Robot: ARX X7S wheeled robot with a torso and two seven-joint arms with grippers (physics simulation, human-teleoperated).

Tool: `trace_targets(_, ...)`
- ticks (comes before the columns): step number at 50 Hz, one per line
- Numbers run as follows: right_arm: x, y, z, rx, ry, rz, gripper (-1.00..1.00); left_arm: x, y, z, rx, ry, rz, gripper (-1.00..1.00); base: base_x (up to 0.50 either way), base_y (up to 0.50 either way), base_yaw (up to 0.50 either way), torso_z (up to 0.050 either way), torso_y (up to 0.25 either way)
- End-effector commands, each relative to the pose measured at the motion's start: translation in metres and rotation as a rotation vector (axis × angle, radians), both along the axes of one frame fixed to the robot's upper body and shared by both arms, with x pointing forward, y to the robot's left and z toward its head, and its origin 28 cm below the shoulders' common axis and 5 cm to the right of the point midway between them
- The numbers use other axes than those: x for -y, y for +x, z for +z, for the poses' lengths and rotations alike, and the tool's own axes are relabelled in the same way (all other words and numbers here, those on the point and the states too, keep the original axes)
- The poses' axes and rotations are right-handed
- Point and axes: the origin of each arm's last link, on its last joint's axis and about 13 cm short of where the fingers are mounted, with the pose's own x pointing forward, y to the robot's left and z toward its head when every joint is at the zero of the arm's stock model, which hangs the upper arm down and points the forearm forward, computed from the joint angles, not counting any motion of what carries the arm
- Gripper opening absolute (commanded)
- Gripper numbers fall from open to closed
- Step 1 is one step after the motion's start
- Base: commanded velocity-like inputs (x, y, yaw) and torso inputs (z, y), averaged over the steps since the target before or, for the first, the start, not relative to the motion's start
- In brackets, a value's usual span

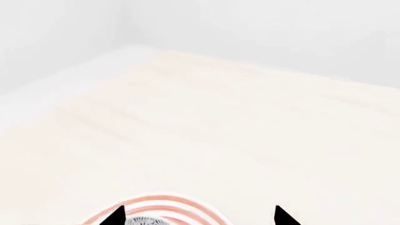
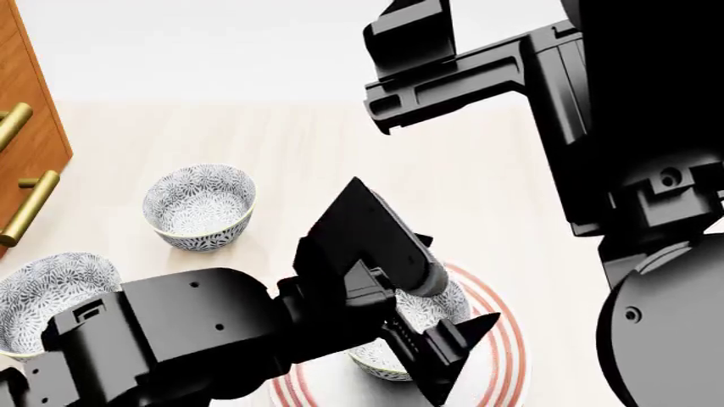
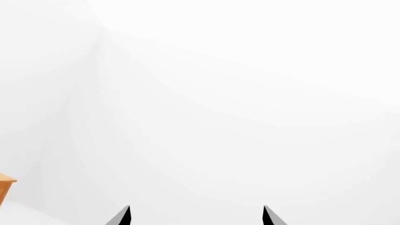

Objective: Put the bowl at the front on the plate.

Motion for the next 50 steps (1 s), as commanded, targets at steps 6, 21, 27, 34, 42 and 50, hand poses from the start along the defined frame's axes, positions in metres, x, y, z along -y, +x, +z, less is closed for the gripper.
trace_targets(6,0.001,-0.001,0.0,0.002,0.003,-0.002,1.0,-0.008,0.014,0.009,-0.028,-0.104,0.109,1.0,0.0,0.0,0.0,0.0,0.0)
trace_targets(21,0.002,-0.001,-0.004,-0.004,0.001,-0.01,1.0,-0.021,0.027,0.009,-0.047,-0.151,0.215,1.0,0.0,0.0,0.0,0.0,0.0)
trace_targets(27,0.002,-0.001,-0.007,-0.001,0.007,-0.004,1.0,-0.025,0.033,0.007,-0.036,-0.153,0.281,1.0,0.0,0.0,0.0,0.0,0.0)
trace_targets(34,0.004,-0.002,-0.009,-0.003,0.014,-0.012,1.0,-0.032,0.038,0.004,-0.026,-0.16,0.349,1.0,0.0,0.0,0.0,0.0,0.0)
trace_targets(42,0.005,-0.003,-0.012,-0.005,0.022,-0.018,1.0,-0.039,0.041,0.003,-0.011,-0.167,0.437,1.0,0.0,0.0,0.0,0.0,0.0)
trace_targets(50,0.008,-0.004,-0.016,-0.009,0.016,-0.046,1.0,-0.049,0.048,-0.002,-0.01,-0.193,0.541,1.0,0.0,0.0,0.0,0.0,0.0)
